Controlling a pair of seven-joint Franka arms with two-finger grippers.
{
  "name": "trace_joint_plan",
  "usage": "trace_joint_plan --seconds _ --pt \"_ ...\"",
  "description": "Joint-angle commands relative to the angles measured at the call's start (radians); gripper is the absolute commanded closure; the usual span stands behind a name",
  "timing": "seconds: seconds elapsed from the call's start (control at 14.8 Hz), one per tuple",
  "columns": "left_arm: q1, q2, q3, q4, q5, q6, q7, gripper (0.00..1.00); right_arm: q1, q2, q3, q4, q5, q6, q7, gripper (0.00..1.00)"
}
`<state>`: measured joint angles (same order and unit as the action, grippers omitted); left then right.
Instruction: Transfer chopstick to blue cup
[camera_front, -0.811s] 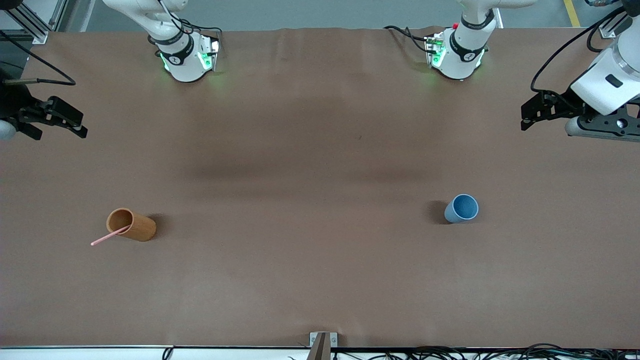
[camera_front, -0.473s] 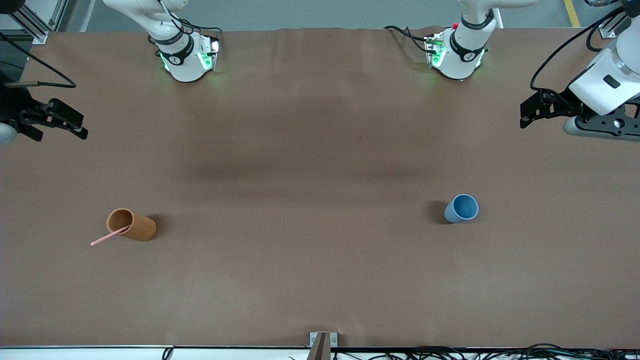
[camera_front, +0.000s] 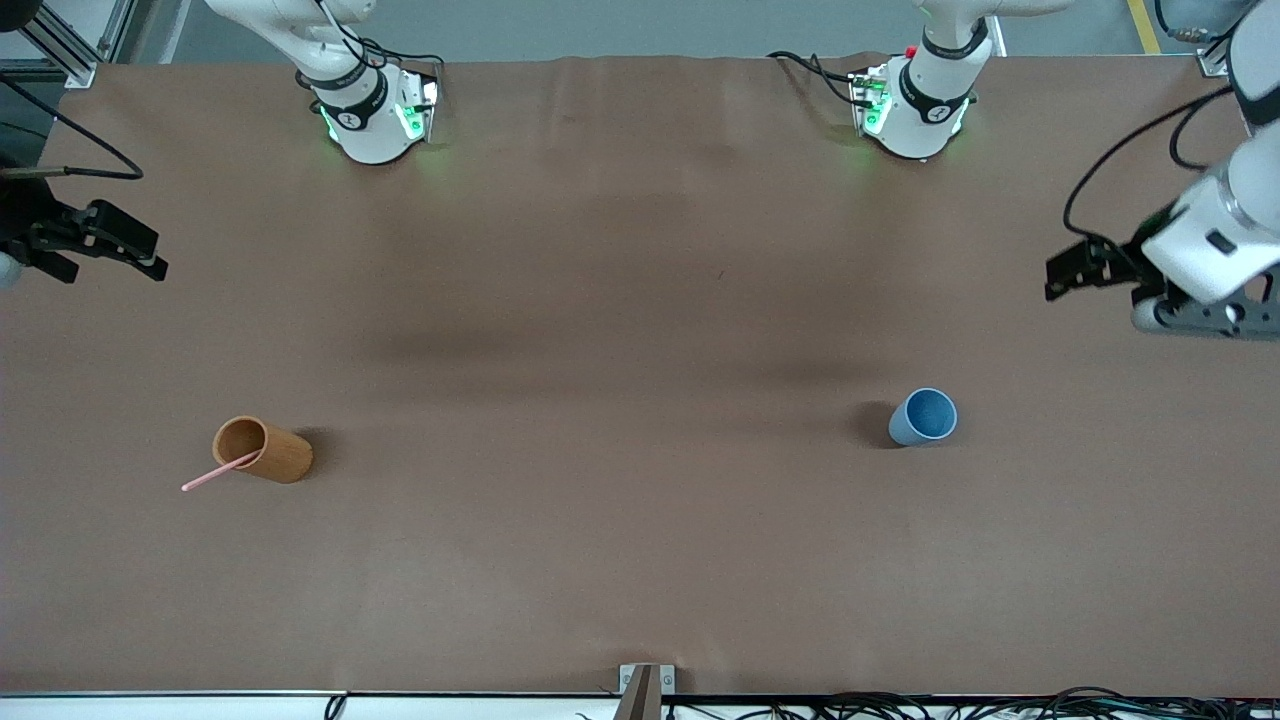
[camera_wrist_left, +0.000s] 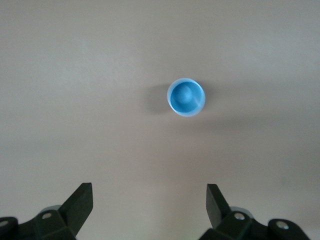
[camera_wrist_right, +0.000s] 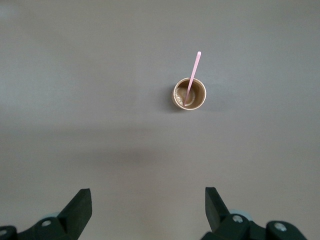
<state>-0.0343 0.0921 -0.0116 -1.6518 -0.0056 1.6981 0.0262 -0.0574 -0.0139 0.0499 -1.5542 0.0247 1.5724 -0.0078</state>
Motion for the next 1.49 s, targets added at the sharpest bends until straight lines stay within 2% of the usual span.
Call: trace_joint_plan --seconds 0.0,0.27,0.47,0.68,0.81,0.88,0.95,1.01,1.08,1.15,1.22,1.35,1.42 --pt "0.008 0.064 0.010 -0.106 -0.040 0.168 0.021 0.00 -0.006 0.003 0.007 -0.003 -0.011 0.009 -0.001 0.00" --pt "-0.004 0.202 0.005 -0.173 -0.098 0.351 0.006 0.00 -0.010 0.060 0.007 0.032 -0.014 0.037 -0.015 0.00" --pt "-0.016 0.285 -0.005 -0.181 -0.119 0.449 -0.002 0.00 -0.012 0.110 0.002 0.032 -0.017 0.145 -0.011 0.00" --pt "-0.021 0.350 -0.010 -0.194 -0.131 0.538 -0.022 0.00 -0.012 0.266 -0.007 0.107 -0.017 0.216 -0.008 0.00" --pt "-0.026 0.351 -0.010 -0.232 -0.129 0.560 -0.023 0.03 -0.009 0.397 -0.053 0.207 -0.011 0.231 -0.009 0.02" --pt "-0.026 0.350 -0.010 -0.264 -0.129 0.584 -0.022 0.13 -0.012 0.460 -0.065 0.256 -0.011 0.248 -0.014 0.03" --pt "-0.026 0.350 -0.013 -0.288 -0.129 0.618 -0.022 0.35 -0.013 0.512 -0.080 0.273 -0.008 0.273 -0.012 0.06" --pt "-0.027 0.354 -0.015 -0.296 -0.126 0.636 -0.022 0.63 -0.012 0.535 -0.085 0.273 -0.008 0.300 -0.008 0.10" --pt "-0.032 0.362 -0.015 -0.293 -0.117 0.641 -0.017 0.80 -0.012 0.551 -0.087 0.272 -0.008 0.334 -0.005 0.13" --pt "-0.035 0.363 -0.016 -0.289 -0.116 0.641 -0.012 0.93 -0.012 0.572 -0.087 0.270 -0.008 0.371 -0.005 0.19" --pt "-0.038 0.365 -0.016 -0.286 -0.116 0.641 -0.005 0.98 -0.012 0.594 -0.087 0.267 -0.008 0.401 -0.005 0.24" --pt "-0.039 0.364 -0.016 -0.281 -0.097 0.641 -0.003 1.00 -0.013 0.621 -0.087 0.266 -0.006 0.417 -0.005 0.38" --pt "-0.039 0.363 -0.016 -0.278 -0.079 0.641 -0.005 1.00 -0.015 0.626 -0.087 0.264 -0.003 0.416 -0.003 0.41"
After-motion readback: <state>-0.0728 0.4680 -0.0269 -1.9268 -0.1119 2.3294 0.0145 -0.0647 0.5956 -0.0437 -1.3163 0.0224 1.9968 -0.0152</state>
